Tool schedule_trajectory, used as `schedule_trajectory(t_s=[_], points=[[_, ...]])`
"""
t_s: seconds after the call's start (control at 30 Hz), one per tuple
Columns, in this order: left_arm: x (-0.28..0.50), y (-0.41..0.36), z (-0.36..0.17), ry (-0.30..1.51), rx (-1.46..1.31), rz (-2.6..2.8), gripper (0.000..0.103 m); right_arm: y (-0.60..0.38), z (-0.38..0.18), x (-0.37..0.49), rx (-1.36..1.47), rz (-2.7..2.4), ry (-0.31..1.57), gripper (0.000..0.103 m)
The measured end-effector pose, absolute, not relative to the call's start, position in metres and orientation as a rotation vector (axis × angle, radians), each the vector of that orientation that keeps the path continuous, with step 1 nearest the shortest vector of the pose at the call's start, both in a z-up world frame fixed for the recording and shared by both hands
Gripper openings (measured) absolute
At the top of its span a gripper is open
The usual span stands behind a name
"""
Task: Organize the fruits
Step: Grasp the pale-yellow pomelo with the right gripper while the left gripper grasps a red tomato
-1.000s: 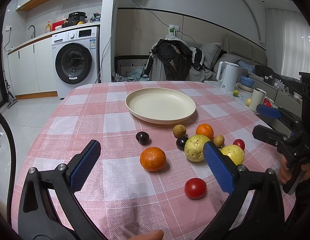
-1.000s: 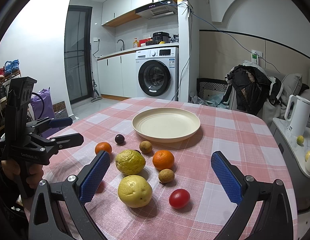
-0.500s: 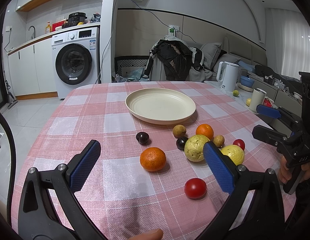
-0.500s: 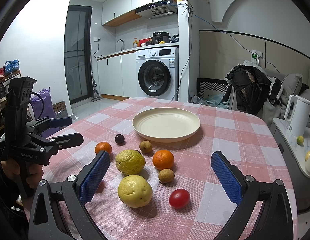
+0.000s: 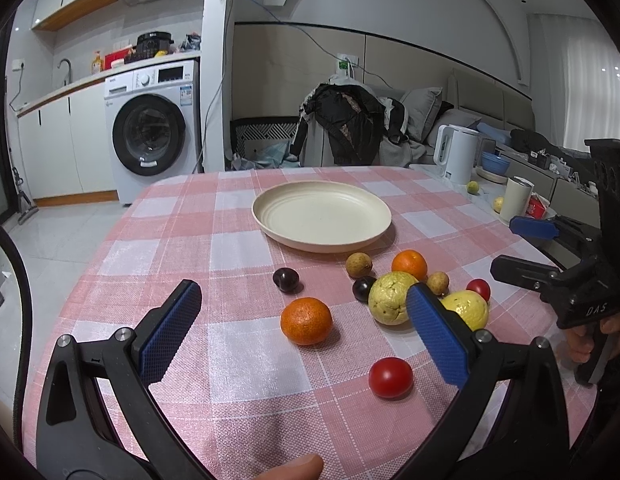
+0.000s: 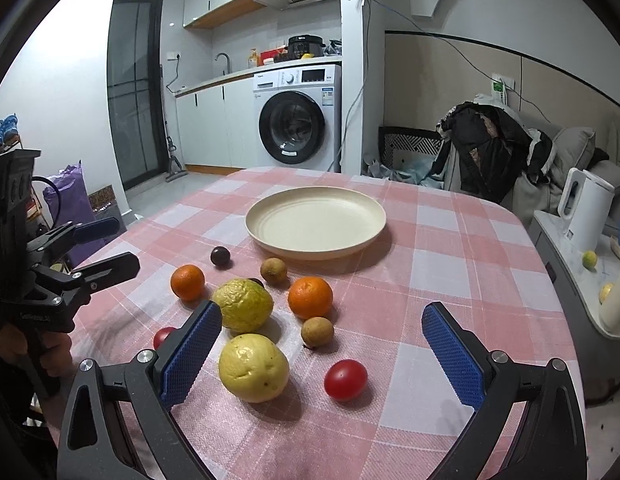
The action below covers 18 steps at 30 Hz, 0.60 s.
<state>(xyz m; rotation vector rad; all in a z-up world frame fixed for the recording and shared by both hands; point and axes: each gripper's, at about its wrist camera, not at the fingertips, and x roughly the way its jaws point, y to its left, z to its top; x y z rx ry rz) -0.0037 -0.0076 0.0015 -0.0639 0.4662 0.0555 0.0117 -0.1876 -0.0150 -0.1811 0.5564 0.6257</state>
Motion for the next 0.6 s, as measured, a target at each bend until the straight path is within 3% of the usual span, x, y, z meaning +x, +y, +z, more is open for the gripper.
schedule_trajectory(t_s=[0.2, 0.33, 0.47, 0.6], points=[[0.001, -0.023, -0.005, 0.54, -0.029, 0.022, 0.102, -0.181, -0.021, 0.014, -0.214, 0.67, 0.647, 0.089], [0.004, -0.035, -0.01, 0.606, -0.008, -0.038, 0.102, -0.174, -0.029, 0.013, -0.209, 0.75, 0.73, 0.089], [0.012, -0.045, -0.02, 0.687, 0.019, -0.087, 0.102, -0.167, -0.037, 0.011, -0.229, 0.779, 0.788, 0.079], [0.018, -0.051, -0.031, 0.739, 0.03, -0.104, 0.095, -0.161, -0.047, 0.011, -0.25, 0.785, 0.832, 0.074]])
